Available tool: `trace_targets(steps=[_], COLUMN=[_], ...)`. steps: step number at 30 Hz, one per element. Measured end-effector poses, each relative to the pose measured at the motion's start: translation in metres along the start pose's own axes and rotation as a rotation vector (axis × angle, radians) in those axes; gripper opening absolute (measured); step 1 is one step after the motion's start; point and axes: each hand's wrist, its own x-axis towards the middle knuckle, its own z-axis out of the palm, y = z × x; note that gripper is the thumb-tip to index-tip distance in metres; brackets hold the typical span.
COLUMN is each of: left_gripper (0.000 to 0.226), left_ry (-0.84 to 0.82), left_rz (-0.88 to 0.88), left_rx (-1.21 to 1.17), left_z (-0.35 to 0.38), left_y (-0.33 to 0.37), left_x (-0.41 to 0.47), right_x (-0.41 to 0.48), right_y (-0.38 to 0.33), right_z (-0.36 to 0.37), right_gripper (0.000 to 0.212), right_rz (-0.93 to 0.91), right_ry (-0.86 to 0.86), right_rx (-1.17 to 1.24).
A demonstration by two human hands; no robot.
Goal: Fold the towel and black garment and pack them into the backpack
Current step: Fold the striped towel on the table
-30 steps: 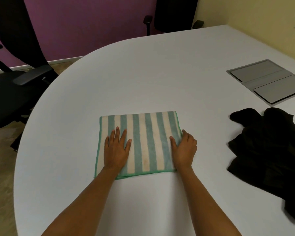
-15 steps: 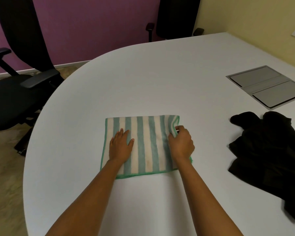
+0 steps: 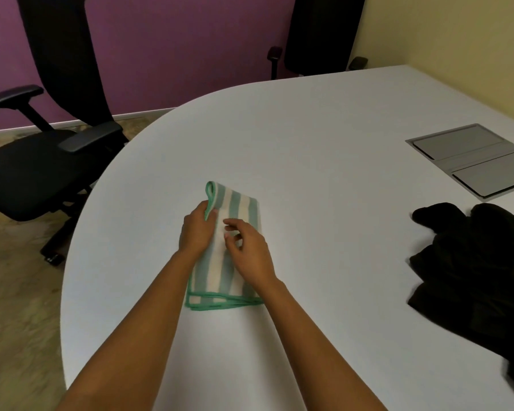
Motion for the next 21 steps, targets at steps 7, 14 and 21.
trace_targets(steps=[7, 14, 21], left_gripper=[0.041, 0.042, 0.039], left_ry=[-0.098, -0.232, -0.274], left_rz=[-0.257, -0.212, -0.257], left_rx=[0.139, 0.057, -0.264], left_z=[-0.006, -0.01, -0.021], left_y=[-0.015, -0.028, -0.028], left_x=[0.005, -0.017, -0.035], right_x=[-0.007, -0.016, -0.023], right_y=[0.053, 0.066, 0.066], right_z=[0.019, 0.023, 0.018], right_gripper=[0.053, 0.077, 0.072], right_rz=[-0.042, -0.011, 0.006], right_ry=[-0.113, -0.15, -0.121], right_rx=[-0.435, -0.488, -0.442])
